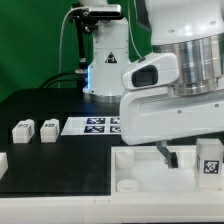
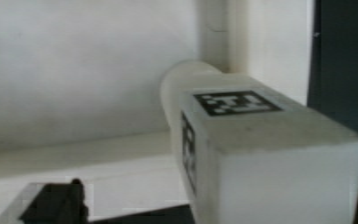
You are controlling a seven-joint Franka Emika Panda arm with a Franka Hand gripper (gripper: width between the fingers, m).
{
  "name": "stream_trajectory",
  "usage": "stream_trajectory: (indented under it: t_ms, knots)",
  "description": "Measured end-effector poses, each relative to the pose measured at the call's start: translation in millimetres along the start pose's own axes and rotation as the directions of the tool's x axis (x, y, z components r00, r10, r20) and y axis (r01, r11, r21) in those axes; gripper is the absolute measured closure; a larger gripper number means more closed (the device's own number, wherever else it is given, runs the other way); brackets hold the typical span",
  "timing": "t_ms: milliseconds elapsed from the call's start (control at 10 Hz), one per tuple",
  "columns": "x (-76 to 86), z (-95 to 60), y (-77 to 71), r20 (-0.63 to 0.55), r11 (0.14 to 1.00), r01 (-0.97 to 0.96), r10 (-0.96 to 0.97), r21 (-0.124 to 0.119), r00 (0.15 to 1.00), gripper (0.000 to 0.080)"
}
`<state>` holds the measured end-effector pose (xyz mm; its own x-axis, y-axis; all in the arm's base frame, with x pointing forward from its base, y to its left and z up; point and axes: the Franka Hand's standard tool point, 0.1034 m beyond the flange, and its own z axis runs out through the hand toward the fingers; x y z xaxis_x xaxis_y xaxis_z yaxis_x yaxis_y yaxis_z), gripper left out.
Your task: Assemble one leg
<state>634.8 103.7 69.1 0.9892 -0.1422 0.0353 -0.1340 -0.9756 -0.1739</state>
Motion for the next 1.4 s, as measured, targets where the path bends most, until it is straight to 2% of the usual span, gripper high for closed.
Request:
stream_trajectory:
  t_ms: [100,300,400,600,700,800,900,1000,1100,1200,1300,1400]
  knots:
    - [0.0,0.0,-0.1,0.000,0.999,-0.034,0.034,0.002,0.999,0.0163]
    - [-0.4,0.2,-1.7,0.002,0.971,-0.241,0.241,0.005,0.971,0.0512]
    - [-0.2,0.2,-0.8,0.002,0.945,-0.327,0.327,0.006,0.945,0.0512]
    - [-0.5,0.2,1.6,0.003,0.829,-0.560,0.560,-0.003,0.829,0.0508]
    - [-1.1,0.8,3.5,0.010,0.741,-0.672,0.671,0.001,0.741,0.0508]
    - [-2.5,1.2,5.6,0.024,0.625,-0.781,0.780,0.007,0.625,0.0508]
    - [-5.3,1.6,6.4,0.053,0.473,-0.881,0.879,0.017,0.473,0.0508]
    - [-8.6,1.9,7.2,0.079,0.275,-0.961,0.958,0.024,0.276,0.0508]
    - [-9.9,2.1,7.3,0.110,0.155,-0.988,0.982,0.022,0.156,0.0508]
    - [-10.9,2.4,6.9,0.138,0.015,-1.000,0.990,0.011,0.017,0.0508]
    - [-11.2,2.4,6.5,0.141,-0.037,-0.999,0.989,0.003,-0.037,0.0508]
    - [-11.3,2.6,6.4,0.140,-0.043,-0.999,0.989,0.002,-0.043,0.0432]
